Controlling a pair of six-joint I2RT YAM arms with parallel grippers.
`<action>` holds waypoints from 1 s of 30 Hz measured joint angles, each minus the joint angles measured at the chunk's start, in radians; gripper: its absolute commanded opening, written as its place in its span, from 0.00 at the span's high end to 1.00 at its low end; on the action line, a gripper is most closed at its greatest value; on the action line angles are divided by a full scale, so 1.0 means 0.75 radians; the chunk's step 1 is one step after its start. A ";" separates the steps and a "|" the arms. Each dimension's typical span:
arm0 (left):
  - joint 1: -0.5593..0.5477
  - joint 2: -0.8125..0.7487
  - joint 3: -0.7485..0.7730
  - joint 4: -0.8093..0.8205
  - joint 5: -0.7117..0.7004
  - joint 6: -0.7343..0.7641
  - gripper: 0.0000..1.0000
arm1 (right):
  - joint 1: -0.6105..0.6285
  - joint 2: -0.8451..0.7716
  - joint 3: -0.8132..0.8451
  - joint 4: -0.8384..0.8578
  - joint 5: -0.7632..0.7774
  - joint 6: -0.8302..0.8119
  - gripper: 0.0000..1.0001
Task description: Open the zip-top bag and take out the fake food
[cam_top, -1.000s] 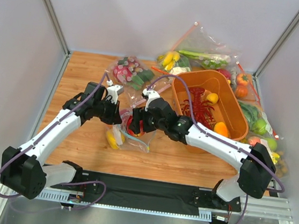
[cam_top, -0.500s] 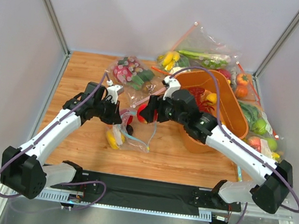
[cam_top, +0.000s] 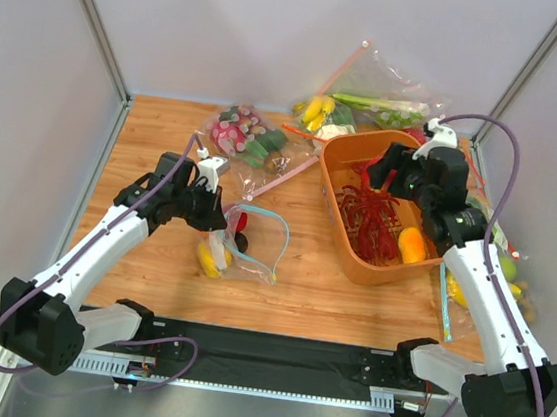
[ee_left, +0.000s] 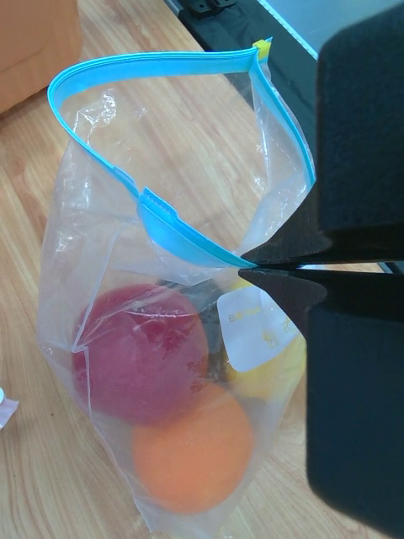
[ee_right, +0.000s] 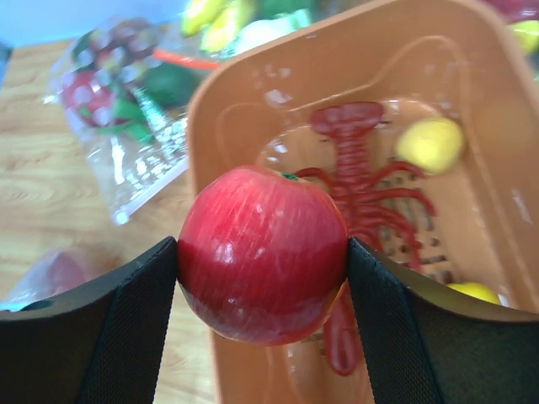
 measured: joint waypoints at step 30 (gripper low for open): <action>0.000 -0.016 0.000 0.011 0.022 -0.001 1.00 | -0.160 -0.058 -0.022 -0.217 0.007 -0.153 0.16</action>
